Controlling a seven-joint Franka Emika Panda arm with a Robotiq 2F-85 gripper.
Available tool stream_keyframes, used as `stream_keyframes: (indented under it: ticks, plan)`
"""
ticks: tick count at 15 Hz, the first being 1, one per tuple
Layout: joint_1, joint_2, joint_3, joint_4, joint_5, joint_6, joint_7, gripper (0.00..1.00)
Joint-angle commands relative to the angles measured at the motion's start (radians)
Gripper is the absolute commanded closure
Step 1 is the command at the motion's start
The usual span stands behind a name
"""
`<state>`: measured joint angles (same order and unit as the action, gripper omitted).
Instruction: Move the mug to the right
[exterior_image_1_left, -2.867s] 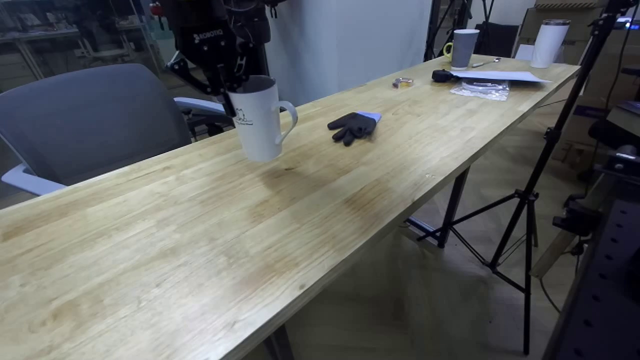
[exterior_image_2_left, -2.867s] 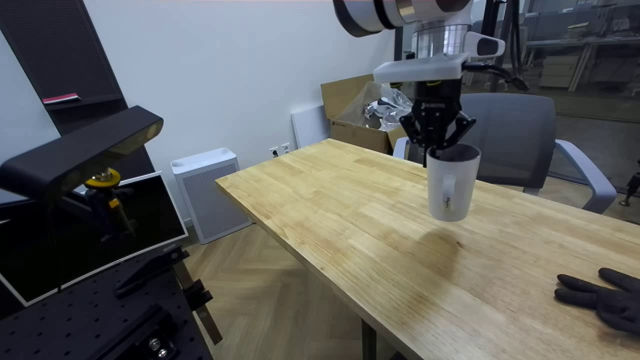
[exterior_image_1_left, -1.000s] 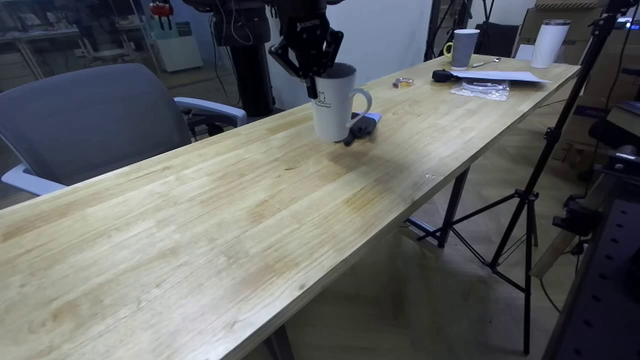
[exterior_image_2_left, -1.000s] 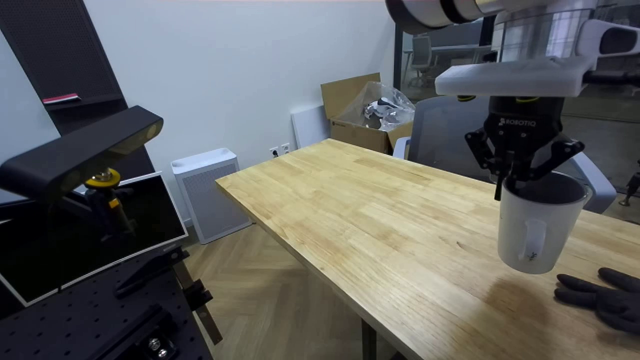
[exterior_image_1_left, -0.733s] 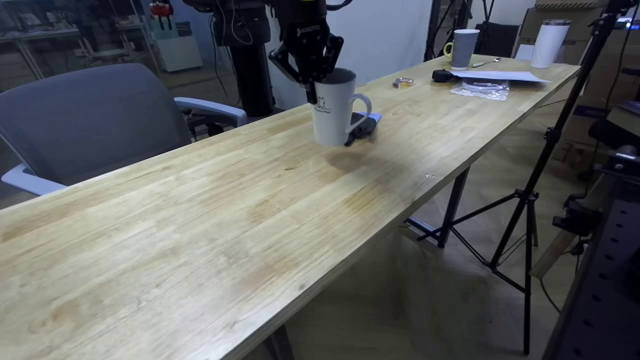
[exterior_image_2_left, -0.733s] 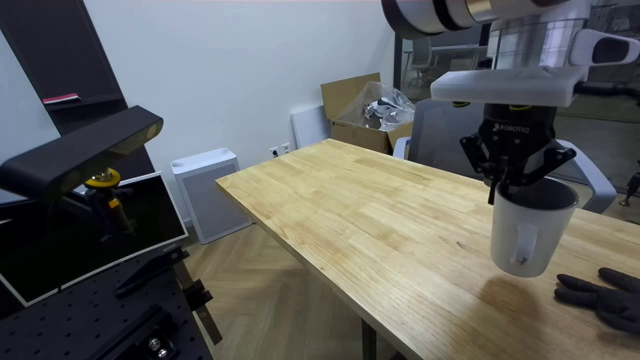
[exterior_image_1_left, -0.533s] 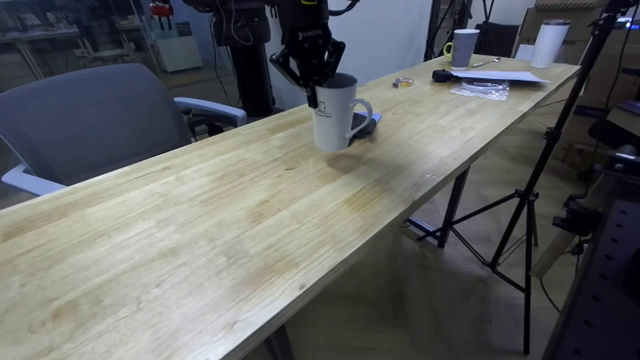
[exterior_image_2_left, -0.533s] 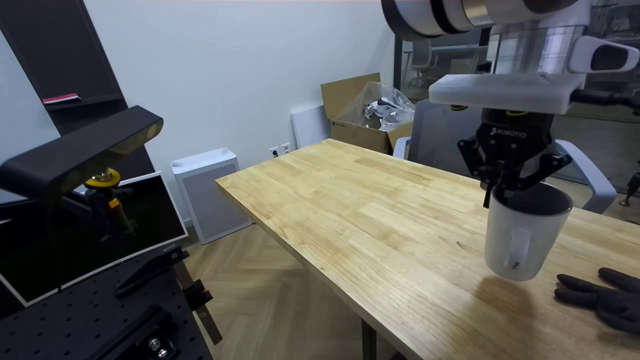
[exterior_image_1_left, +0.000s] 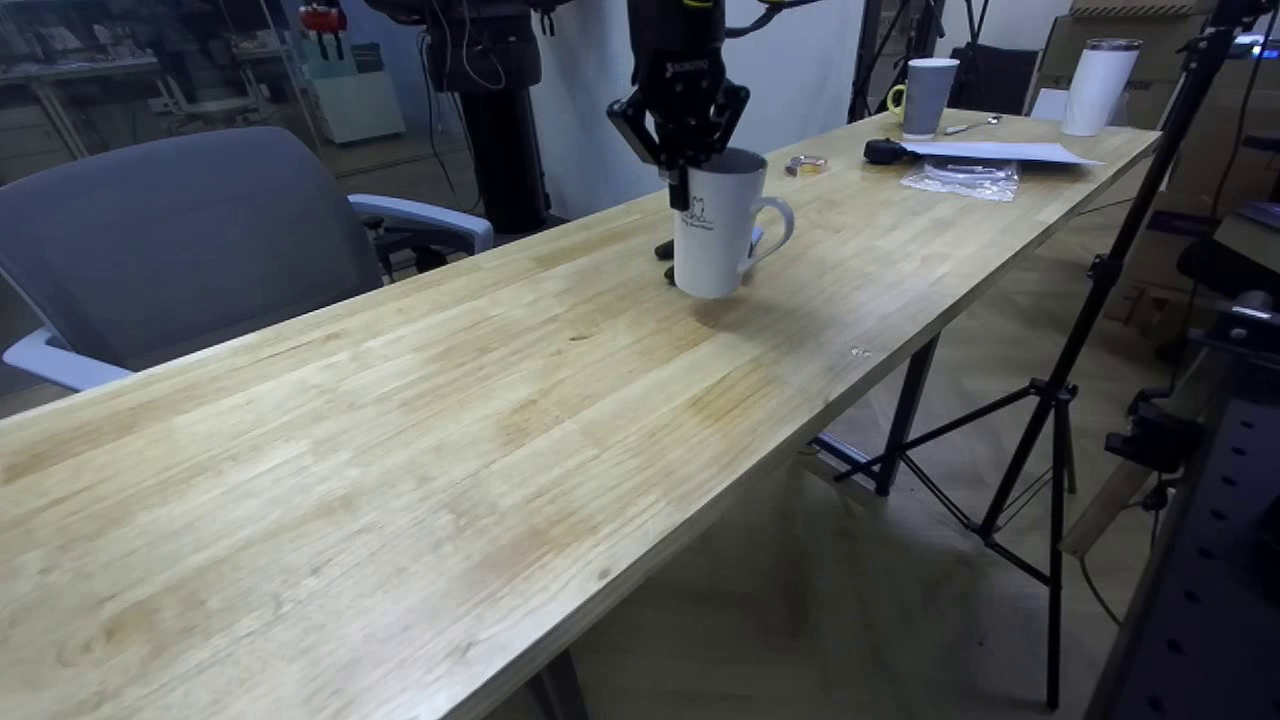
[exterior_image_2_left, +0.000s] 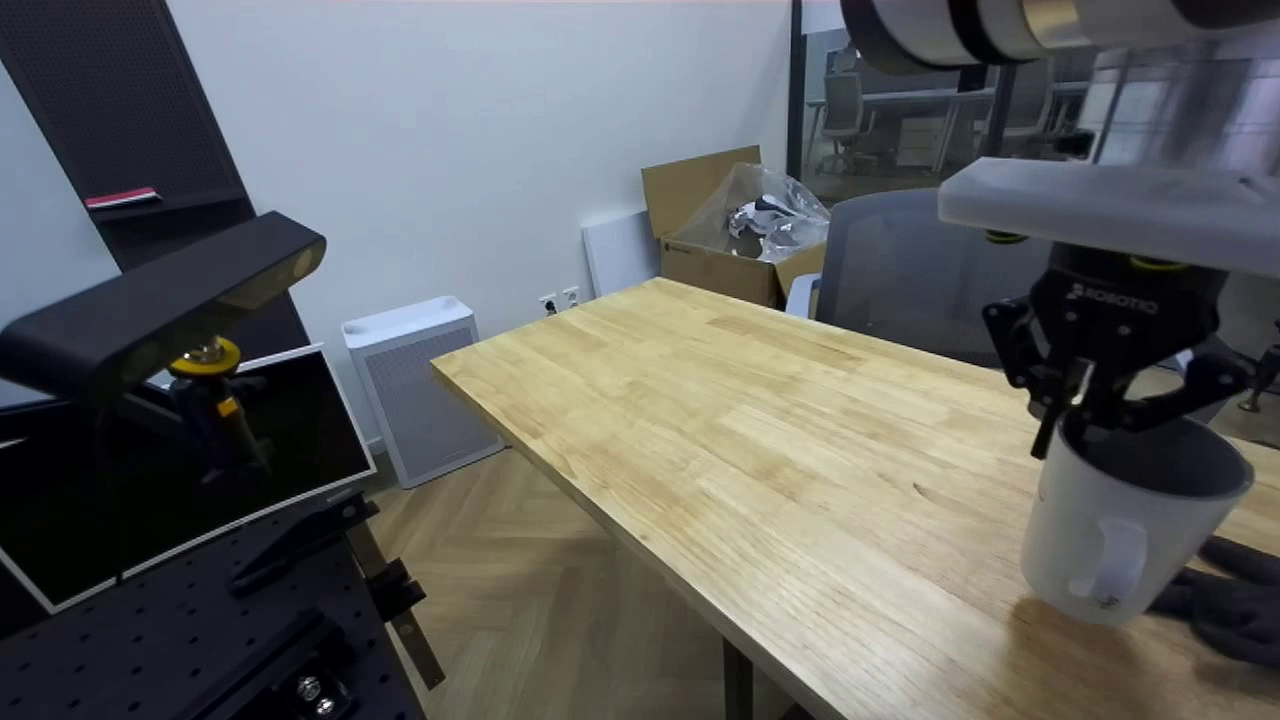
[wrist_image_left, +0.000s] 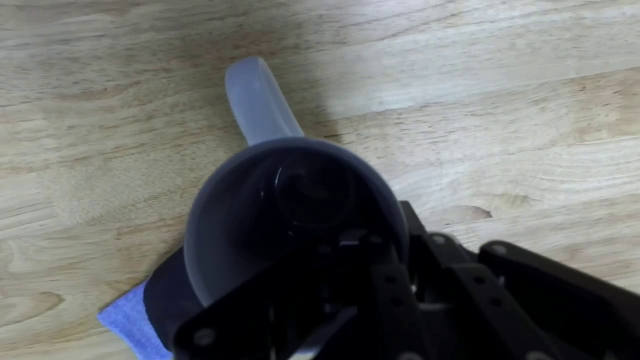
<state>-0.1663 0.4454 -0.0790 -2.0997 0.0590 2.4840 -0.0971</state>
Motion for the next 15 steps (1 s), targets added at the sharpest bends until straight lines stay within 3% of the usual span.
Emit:
stream_keyframes:
  ticks: [1,15]
  plan:
    - [-0.028,-0.014,-0.004,-0.012,0.011,0.005,-0.026,0.98]
    - [-0.021,0.047,-0.023,-0.011,-0.019,0.003,-0.002,0.98]
